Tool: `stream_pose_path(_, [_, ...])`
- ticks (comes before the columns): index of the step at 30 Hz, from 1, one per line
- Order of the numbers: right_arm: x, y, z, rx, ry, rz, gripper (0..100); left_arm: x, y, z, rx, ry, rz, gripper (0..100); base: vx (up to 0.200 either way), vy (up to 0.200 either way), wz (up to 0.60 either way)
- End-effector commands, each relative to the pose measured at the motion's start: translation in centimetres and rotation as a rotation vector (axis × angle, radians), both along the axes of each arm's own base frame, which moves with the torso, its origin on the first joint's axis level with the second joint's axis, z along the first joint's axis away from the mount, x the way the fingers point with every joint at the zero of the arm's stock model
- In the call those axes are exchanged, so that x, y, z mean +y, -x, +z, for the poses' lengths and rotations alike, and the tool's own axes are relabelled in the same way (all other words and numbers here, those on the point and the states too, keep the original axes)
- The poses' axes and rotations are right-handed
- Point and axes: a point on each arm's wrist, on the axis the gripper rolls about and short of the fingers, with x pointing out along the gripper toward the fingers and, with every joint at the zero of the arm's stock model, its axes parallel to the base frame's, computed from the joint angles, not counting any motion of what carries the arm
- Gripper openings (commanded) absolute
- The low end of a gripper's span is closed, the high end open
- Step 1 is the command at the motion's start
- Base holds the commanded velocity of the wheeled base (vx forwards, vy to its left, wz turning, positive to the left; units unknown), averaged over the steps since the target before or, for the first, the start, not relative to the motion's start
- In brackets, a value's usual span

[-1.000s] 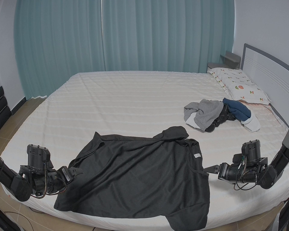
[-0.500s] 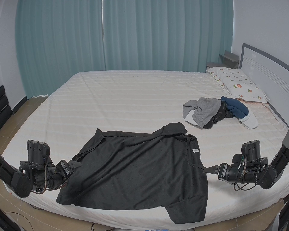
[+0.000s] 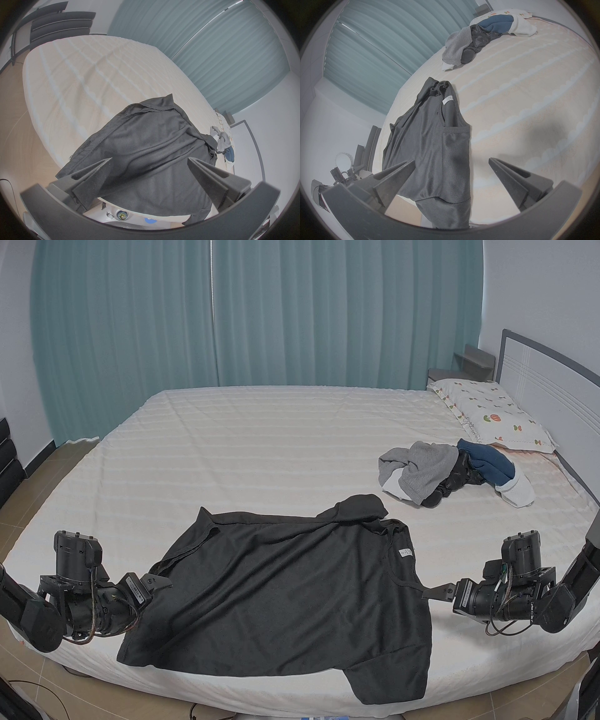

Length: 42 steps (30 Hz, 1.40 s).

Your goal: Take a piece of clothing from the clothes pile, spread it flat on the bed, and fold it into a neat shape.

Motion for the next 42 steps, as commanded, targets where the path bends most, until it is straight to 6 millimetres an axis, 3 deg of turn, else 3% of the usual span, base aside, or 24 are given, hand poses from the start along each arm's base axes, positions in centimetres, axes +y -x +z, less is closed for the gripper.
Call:
stream_pose_path(1, [0.0,0.0,0.0,0.001,0.0,0.001,100,0.0,0.0,0.0,0.0,-0.002,-0.001,100,0.0,0.2,0.0])
stream_pose_path(7, [0.0,0.0,0.0,-0.001,-0.002,0.0,100,0.0,-0.1,0.1,-0.006,-0.002,-0.002,100,0.0,0.033,0.0])
stream_pose_path(12, [0.0,0.0,0.3,-0.013,-0.002,0.001,100,-0.4,-2.1,1.0,-0.057,0.001,-0.011,100,0.0,0.0,0.0])
stream_pose_path(17, [0.2,0.2,0.7,-0.025,-0.005,0.01,100,-1.1,-5.9,1.4,-0.098,0.003,-0.017,100,0.0,0.0,0.0])
stream_pose_path(19, [0.2,0.3,0.6,-0.023,-0.005,0.01,100,-1.4,-8.1,0.7,-0.096,0.001,-0.016,100,0.0,0.0,0.0])
stream_pose_path(20, [0.2,0.3,0.6,-0.023,-0.005,0.01,100,-1.4,-8.3,0.7,-0.096,0.001,-0.016,100,0.0,0.0,0.0])
stream_pose_path(22, [0.2,0.3,0.6,-0.022,-0.005,0.009,100,-1.9,-11.2,-0.5,-0.095,0.001,-0.018,100,0.0,0.0,0.0])
stream_pose_path(25, [0.2,0.3,0.6,-0.023,-0.005,0.009,100,-2.6,-13.3,-1.7,-0.094,-0.009,-0.039,100,0.0,0.0,0.0])
stream_pose_path(29, [0.2,0.3,0.8,-0.028,-0.006,0.01,100,-3.2,-15.1,-2.8,-0.103,-0.04,-0.085,100,0.0,0.0,0.0])
stream_pose_path(36, [0.2,0.4,0.9,-0.032,-0.005,0.01,100,-6.8,-19.6,-3.9,-0.173,-0.038,-0.125,100,0.0,0.0,0.0])
stream_pose_path(42, [0.1,0.6,1.3,-0.046,-0.007,0.009,100,-9.7,-20.9,-5.0,-0.179,-0.037,-0.081,100,0.0,0.0,0.0])
